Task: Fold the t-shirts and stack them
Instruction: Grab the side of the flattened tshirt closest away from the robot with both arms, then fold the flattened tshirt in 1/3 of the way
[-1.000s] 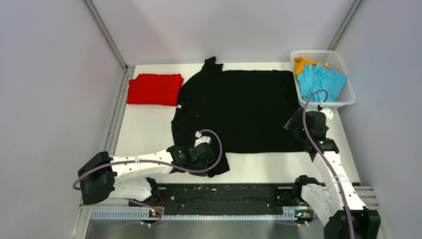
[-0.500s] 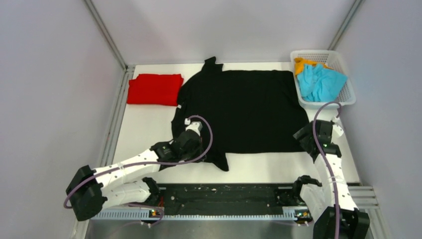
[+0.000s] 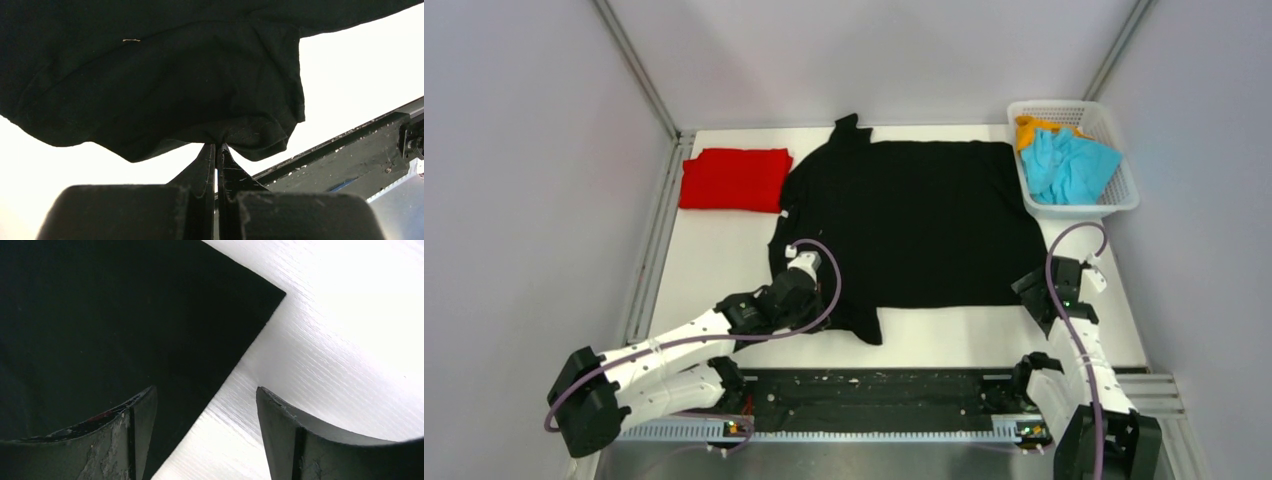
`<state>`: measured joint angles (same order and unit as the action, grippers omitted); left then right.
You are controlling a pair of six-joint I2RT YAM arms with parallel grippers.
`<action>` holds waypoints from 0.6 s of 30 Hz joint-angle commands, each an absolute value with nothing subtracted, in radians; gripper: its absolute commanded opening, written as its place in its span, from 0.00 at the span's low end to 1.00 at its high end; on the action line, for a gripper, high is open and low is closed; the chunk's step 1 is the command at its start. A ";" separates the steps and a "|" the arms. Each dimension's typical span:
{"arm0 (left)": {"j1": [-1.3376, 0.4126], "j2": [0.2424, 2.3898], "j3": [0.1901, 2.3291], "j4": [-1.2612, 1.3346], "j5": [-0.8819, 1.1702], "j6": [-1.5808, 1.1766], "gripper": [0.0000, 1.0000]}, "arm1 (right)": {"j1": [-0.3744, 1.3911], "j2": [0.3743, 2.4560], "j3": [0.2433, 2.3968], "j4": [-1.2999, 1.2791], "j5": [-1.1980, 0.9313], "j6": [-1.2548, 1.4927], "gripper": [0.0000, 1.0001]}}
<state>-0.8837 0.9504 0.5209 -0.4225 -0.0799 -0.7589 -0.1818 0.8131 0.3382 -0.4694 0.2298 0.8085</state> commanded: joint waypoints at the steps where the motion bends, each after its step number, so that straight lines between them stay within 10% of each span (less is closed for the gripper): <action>1: -0.877 0.940 0.539 -0.421 -0.110 -0.773 0.00 | -0.192 0.854 0.303 -0.346 0.226 0.826 0.70; 15: -0.873 0.876 0.598 -0.626 -0.096 -0.789 0.00 | -0.191 0.840 0.311 -0.210 0.239 0.735 0.02; 18: -0.873 0.849 0.598 -0.673 -0.057 -0.805 0.00 | -0.192 0.795 0.326 -0.263 0.224 0.727 0.00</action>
